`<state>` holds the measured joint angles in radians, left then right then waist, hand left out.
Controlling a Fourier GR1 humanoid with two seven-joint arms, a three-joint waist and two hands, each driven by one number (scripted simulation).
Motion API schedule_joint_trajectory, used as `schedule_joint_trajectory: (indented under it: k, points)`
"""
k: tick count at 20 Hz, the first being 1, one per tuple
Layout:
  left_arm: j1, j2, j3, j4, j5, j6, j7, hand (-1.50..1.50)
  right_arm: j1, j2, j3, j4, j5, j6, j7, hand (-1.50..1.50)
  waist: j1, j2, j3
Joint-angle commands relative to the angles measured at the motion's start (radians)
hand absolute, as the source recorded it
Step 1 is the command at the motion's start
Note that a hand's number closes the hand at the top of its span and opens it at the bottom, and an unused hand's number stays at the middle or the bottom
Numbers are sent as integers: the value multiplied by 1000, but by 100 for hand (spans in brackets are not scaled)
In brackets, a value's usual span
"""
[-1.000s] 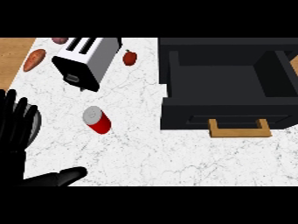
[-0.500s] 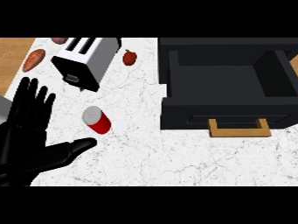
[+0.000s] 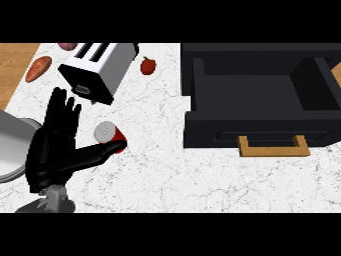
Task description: Pick up the can, place it into the drawer and close the drawer
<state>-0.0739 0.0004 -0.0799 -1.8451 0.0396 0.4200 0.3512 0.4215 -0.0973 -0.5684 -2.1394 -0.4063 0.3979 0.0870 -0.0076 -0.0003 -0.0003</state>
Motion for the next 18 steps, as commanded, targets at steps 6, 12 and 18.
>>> schedule_joint_trajectory:
  k: [6, 12, 18]
  points:
    - [-2, 0, 28, 191, 53, -15, -145, -150, 22, 35, -66, 6, -32, 81, -4, -150, 2, 0, 0]
    - [-14, 0, 38, 324, 82, 47, -283, -150, -42, -4, -99, 62, -18, 91, 2, -150, 3, 0, 0]
    - [78, 11, 86, 437, 150, -24, -470, -150, -17, 63, -69, -86, -16, 54, 86, -150, 4, 0, 0]
